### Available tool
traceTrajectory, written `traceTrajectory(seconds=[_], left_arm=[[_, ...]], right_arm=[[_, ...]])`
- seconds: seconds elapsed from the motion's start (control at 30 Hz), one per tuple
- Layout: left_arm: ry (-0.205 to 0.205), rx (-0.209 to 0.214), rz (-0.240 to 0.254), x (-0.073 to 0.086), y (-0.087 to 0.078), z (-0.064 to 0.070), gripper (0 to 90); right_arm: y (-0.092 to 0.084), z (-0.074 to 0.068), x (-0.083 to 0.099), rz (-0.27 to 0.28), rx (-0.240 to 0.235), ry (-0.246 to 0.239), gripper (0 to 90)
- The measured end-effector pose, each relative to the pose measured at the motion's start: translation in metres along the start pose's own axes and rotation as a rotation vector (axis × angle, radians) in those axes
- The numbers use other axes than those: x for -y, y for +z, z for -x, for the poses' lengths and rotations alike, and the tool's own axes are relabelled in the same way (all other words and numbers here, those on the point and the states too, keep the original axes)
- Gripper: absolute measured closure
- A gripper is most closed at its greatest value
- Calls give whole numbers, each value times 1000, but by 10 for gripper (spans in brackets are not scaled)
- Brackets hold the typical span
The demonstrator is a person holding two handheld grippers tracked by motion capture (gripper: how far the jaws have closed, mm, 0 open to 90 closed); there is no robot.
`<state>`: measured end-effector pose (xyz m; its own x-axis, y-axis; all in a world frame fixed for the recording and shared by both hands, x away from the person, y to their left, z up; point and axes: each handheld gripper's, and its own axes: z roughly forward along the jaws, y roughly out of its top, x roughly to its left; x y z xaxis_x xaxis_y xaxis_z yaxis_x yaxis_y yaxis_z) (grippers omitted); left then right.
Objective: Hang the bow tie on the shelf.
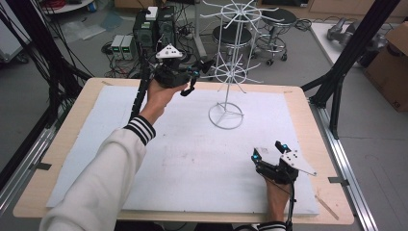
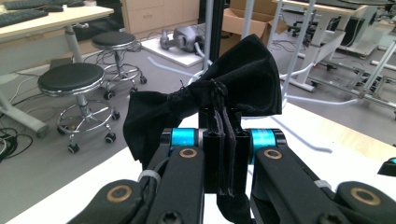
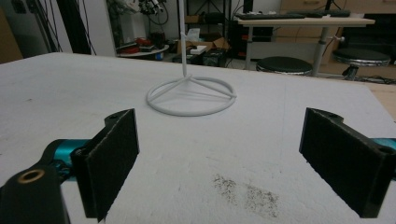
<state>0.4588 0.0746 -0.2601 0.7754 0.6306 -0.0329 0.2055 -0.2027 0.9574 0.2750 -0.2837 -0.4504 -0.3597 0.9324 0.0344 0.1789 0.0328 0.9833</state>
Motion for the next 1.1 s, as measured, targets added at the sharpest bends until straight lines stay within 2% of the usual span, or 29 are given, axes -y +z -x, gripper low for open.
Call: traceTrajectory(seconds=[0.23, 0.73, 0.9, 1.1], left_arm=[[5, 18, -5, 1, 11, 7, 874], [17, 39, -29, 6, 21, 11, 874], [29, 47, -49, 11, 27, 15, 874], [23, 57, -67, 20, 31, 16, 874]], right_arm=[[0, 0, 0, 0, 0, -3, 109], [0, 0, 0, 1, -2, 1, 110], [0, 0, 0, 2, 0, -2, 109], [0, 0, 0, 3, -2, 1, 110]])
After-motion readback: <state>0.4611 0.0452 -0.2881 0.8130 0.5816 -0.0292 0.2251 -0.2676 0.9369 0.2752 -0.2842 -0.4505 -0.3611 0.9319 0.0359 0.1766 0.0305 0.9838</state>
